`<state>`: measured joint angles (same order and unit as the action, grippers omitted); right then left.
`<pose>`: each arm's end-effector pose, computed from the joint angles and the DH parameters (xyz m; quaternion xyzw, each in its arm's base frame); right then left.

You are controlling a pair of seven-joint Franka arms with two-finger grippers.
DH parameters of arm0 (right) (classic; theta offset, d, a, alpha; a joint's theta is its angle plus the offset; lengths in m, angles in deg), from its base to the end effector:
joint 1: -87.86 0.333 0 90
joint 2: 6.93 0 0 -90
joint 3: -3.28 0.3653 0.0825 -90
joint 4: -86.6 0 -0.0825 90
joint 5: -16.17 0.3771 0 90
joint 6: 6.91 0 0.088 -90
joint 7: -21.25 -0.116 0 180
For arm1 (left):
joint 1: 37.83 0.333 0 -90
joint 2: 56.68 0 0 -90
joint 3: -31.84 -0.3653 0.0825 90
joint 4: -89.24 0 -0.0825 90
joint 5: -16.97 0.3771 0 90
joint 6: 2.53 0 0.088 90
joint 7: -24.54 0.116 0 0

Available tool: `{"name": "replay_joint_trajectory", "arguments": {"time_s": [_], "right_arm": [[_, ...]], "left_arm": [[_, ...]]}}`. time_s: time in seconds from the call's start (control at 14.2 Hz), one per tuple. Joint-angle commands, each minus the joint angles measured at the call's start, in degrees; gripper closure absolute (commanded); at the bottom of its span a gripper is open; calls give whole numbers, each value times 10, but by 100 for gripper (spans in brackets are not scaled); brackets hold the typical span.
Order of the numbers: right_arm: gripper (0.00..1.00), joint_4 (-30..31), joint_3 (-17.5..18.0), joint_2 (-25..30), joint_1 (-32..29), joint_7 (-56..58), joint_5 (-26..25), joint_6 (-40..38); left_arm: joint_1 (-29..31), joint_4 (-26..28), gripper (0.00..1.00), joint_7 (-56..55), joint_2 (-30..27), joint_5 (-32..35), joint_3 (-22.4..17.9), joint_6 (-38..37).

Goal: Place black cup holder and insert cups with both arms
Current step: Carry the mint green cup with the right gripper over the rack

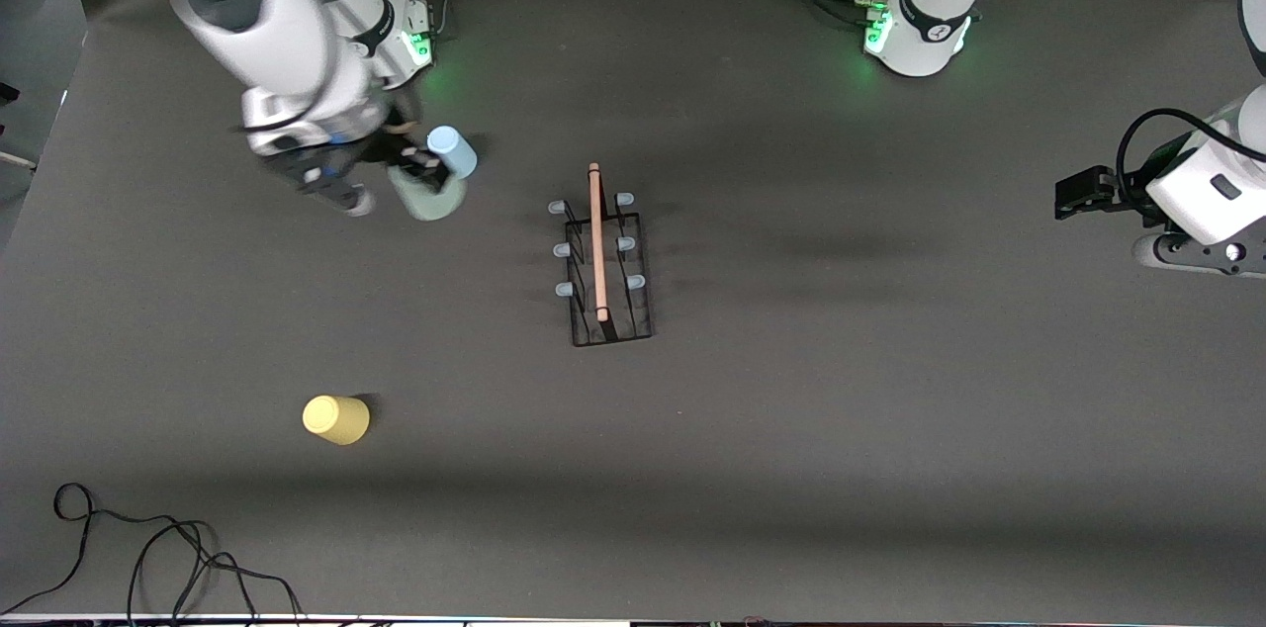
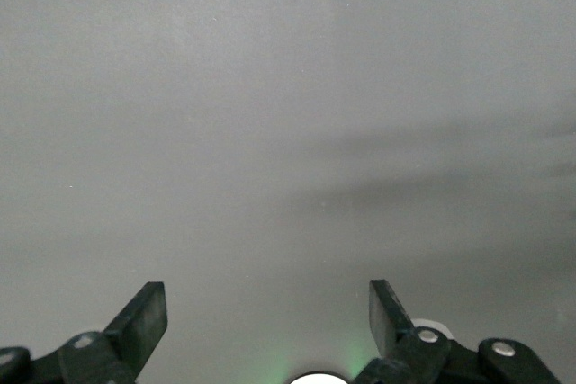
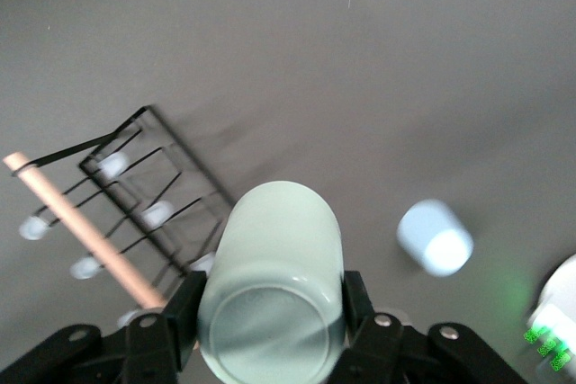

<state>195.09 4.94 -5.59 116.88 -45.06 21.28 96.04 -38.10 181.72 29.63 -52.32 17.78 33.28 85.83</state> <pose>0.4584 0.2818 0.5460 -0.9469 0.3165 0.0562 0.0009 0.5640 -0.0146 0.6003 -0.9955 0.0595 0.0741 0.0039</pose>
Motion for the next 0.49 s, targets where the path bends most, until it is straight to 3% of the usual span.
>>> {"name": "replay_joint_trajectory", "arguments": {"time_s": [0.0, 0.21, 0.42], "right_arm": [[74, -52, -7, -55, 44, -166, 25, 21], [74, -50, -8, -77, 83, -262, 30, 69], [74, -34, -8, -86, 83, -267, 29, 91]], "left_arm": [[1, 4, 0, -3, -10, 3, 1, -8], [-1, 4, 0, -3, -10, 2, 1, -6], [1, 4, 0, 0, -10, 3, 0, -4]]}}
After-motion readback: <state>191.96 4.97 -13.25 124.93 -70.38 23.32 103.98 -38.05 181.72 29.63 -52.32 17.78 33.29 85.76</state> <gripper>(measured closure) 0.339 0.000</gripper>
